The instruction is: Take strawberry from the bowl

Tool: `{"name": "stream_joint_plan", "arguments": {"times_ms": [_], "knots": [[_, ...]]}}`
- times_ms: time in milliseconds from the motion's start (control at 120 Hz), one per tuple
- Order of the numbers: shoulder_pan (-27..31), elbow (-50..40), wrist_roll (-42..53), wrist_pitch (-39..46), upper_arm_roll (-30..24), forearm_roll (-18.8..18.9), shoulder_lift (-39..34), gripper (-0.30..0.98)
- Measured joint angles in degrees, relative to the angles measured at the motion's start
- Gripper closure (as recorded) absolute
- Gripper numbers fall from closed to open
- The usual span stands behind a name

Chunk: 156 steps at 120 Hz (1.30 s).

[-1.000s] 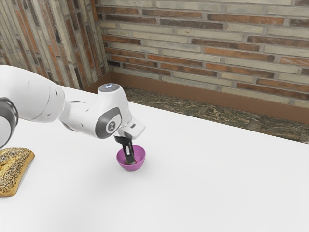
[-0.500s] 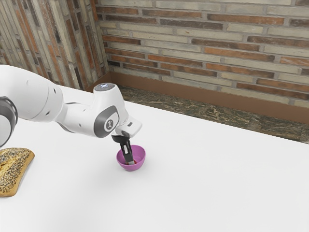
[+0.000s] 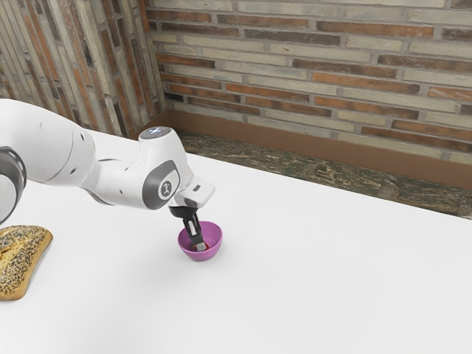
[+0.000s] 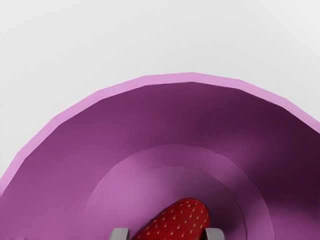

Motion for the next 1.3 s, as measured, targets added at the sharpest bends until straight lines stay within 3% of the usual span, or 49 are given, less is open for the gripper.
{"name": "stream_joint_plan", "arguments": {"times_ms": [117, 233, 492, 642, 783, 933, 1300], "knots": [[-0.09, -0.48, -0.54, 0.28, 0.01, 0.20, -1.21, 0.68], [-0.83, -4.50, -1.46, 0.50, -0.32, 0.06, -6.88, 0.71], [-4.73, -19.24, -6.31, 0.75, -7.40, -1.71, -21.13, 0.76], [-9.76, -20.34, -9.53, 1.15, -8.36, -1.62, -18.56, 0.77], [-3.60, -20.27, -12.05, 2.38, -8.68, -1.52, -15.94, 0.77], [-3.56, -20.19, -14.15, 3.76, -8.73, -1.59, -13.76, 0.77], [-4.29, -19.68, -14.40, 3.90, -8.87, -3.14, -15.66, 0.20]]}}
